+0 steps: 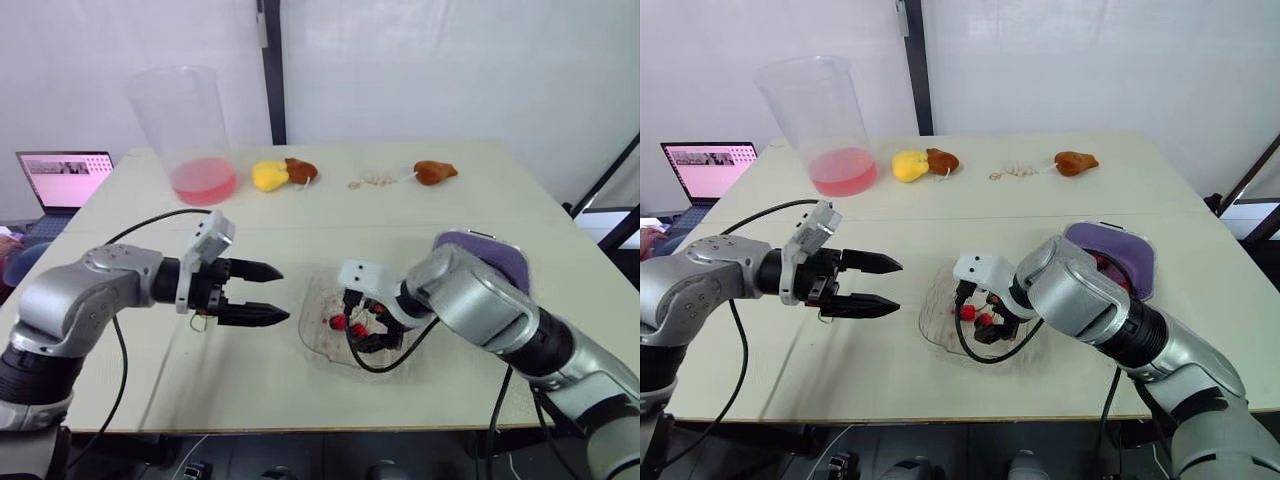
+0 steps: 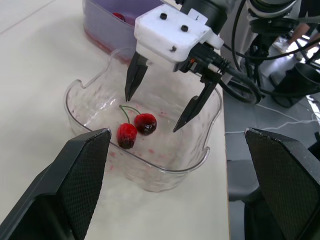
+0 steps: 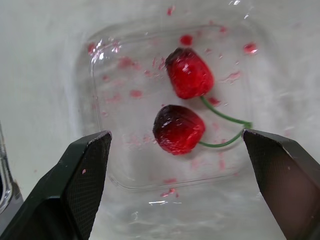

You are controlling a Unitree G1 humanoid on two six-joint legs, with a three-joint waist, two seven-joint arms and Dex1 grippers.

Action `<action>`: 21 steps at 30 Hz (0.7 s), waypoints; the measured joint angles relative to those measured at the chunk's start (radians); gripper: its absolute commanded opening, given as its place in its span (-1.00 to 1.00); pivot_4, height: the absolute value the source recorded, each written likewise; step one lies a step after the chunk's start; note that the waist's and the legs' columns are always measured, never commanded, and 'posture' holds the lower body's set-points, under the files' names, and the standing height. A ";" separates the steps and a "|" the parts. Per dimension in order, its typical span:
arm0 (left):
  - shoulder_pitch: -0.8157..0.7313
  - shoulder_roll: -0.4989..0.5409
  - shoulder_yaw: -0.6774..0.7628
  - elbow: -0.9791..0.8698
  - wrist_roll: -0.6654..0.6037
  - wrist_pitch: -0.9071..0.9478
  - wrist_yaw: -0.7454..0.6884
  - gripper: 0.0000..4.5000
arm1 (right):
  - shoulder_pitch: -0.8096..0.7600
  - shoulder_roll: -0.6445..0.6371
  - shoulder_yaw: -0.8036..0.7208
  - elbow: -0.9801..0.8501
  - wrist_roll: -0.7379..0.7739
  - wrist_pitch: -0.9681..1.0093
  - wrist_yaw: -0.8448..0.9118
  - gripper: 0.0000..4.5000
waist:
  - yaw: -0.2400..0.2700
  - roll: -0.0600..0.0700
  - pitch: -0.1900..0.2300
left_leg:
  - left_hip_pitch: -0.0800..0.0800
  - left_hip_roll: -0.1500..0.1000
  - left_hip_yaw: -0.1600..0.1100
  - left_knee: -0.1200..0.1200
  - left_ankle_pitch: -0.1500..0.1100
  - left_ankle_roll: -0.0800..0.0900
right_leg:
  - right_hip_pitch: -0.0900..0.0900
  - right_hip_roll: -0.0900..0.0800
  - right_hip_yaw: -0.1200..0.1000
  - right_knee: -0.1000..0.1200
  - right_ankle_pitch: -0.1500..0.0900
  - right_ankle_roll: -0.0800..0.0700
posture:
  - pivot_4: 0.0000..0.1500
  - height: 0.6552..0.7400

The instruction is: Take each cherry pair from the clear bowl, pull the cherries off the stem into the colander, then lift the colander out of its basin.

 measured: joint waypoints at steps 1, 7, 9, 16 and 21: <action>0.000 0.000 -0.004 0.000 0.005 -0.003 -0.003 1.00 | 0.013 0.000 0.007 0.003 0.010 -0.015 -0.021 0.98 | 0.000 0.000 0.000 | 0.000 0.000 0.000 0.000 0.000 0.000 | 0.000 0.000 0.000 0.000 0.000 0.000 | 1.00 1.00; 0.000 0.002 -0.006 0.000 0.015 -0.010 -0.014 1.00 | 0.041 -0.004 0.036 0.038 0.055 -0.087 -0.096 0.37 | -0.001 0.000 0.000 | 0.000 0.000 0.000 0.000 0.000 0.000 | 0.000 0.000 0.000 0.000 0.000 0.000 | 1.00 1.00; 0.001 0.003 -0.006 0.000 0.015 -0.010 -0.015 1.00 | 0.041 -0.007 0.038 0.040 0.067 -0.104 -0.109 -0.05 | -0.001 0.000 0.000 | 0.000 0.000 0.000 0.000 0.000 0.000 | 0.000 0.000 0.000 0.000 0.000 0.000 | 1.00 1.00; 0.001 0.003 -0.006 -0.001 0.014 -0.010 -0.015 1.00 | 0.033 -0.032 0.064 0.040 0.099 -0.150 -0.129 -0.05 | -0.001 0.000 0.000 | 0.000 0.000 0.000 0.000 0.000 0.000 | 0.000 0.000 0.000 0.000 0.000 0.000 | 1.00 1.00; 0.001 0.003 -0.006 -0.001 0.014 -0.010 -0.014 1.00 | 0.012 -0.063 0.085 0.040 0.104 -0.208 -0.124 -0.27 | 0.000 0.000 0.000 | 0.000 0.000 0.000 0.000 0.000 0.000 | 0.000 0.000 0.000 0.000 0.000 0.000 | 1.00 1.00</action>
